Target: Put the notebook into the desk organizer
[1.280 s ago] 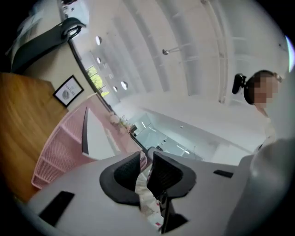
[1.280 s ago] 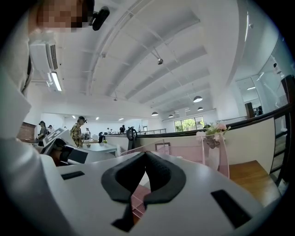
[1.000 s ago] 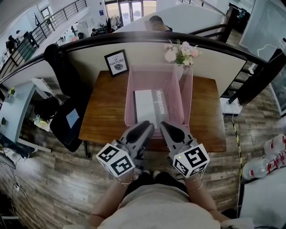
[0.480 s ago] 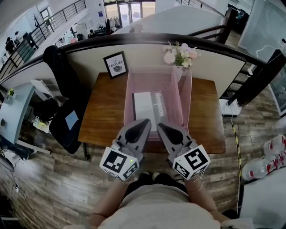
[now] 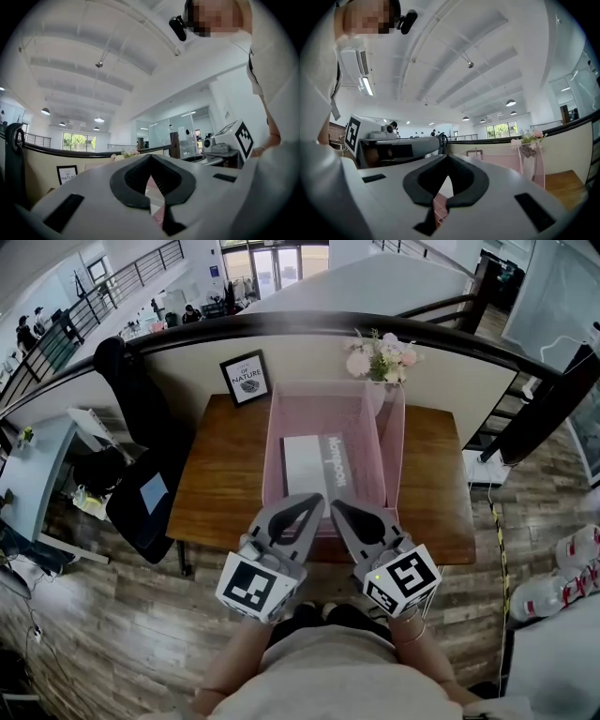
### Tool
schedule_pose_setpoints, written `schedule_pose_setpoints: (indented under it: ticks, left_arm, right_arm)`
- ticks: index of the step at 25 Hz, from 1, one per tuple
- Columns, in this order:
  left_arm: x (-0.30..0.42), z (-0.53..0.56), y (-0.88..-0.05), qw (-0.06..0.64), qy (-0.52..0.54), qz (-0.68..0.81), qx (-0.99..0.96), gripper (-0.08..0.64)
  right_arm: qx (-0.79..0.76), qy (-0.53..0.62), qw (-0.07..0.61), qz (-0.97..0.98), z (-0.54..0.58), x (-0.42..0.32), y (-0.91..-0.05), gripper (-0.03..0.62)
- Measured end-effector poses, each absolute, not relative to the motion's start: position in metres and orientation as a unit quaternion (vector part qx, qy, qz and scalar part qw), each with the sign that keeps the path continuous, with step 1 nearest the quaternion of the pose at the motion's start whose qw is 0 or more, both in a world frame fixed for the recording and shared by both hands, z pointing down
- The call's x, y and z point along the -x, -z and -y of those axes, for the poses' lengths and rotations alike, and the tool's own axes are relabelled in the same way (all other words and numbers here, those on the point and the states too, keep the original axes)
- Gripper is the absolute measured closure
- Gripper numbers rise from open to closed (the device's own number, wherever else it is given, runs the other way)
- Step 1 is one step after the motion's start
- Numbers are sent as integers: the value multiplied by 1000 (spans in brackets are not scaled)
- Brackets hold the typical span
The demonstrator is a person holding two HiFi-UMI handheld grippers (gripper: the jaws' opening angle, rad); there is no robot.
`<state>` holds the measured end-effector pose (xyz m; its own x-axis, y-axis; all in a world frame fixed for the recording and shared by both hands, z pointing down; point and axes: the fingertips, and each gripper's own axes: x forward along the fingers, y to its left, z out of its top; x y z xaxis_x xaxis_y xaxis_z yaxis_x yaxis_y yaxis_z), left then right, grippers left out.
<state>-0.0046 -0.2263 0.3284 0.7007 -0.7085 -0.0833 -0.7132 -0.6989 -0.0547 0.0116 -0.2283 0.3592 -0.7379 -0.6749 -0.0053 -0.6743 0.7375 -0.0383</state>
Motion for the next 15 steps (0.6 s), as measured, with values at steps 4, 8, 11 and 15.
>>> schedule_pose_setpoints:
  ticks: [4, 8, 11, 15]
  left_arm:
    - [5, 225, -332, 46, -16, -390, 919, 547]
    - [5, 227, -336, 42, -14, -396, 917, 546]
    - [6, 229, -339, 37, -11, -404, 914, 546]
    - [6, 229, -344, 29, -7, -400, 916, 546]
  right_arm:
    - [360, 15, 5, -933, 229, -11, -363, 580]
    - [360, 8, 0, -933, 228, -11, -363, 580]
    - [359, 5, -4, -933, 227, -11, -363, 580]
    - [362, 6, -7, -932, 227, -11, -363, 580]
